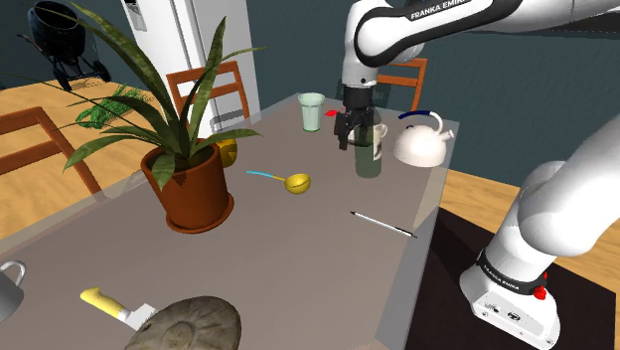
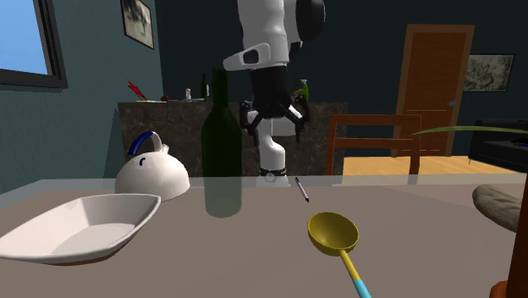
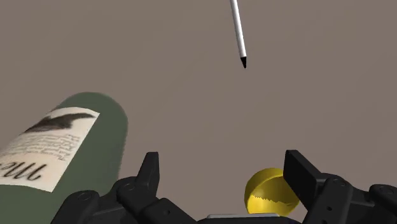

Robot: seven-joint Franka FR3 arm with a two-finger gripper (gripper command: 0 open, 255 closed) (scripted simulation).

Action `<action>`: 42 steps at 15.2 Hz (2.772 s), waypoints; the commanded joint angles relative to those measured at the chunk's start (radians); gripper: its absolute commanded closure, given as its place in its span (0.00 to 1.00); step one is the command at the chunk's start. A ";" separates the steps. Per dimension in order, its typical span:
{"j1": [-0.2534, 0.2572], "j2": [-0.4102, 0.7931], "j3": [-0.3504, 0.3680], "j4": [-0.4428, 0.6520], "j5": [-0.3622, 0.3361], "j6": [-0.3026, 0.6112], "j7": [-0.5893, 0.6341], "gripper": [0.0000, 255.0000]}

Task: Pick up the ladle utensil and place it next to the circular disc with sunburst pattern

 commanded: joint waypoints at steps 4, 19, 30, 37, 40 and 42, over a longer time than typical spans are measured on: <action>0.024 0.210 0.023 0.113 0.013 0.063 -0.021 0.00; 0.096 0.721 0.079 0.606 -0.013 0.109 -0.053 0.00; 0.104 0.747 0.081 0.556 -0.011 0.186 -0.054 0.00; 0.104 0.747 0.081 0.555 -0.011 0.186 -0.054 1.00; 0.104 0.747 0.081 0.556 -0.011 0.186 -0.053 1.00; 0.104 0.747 0.081 0.556 -0.011 0.186 -0.054 1.00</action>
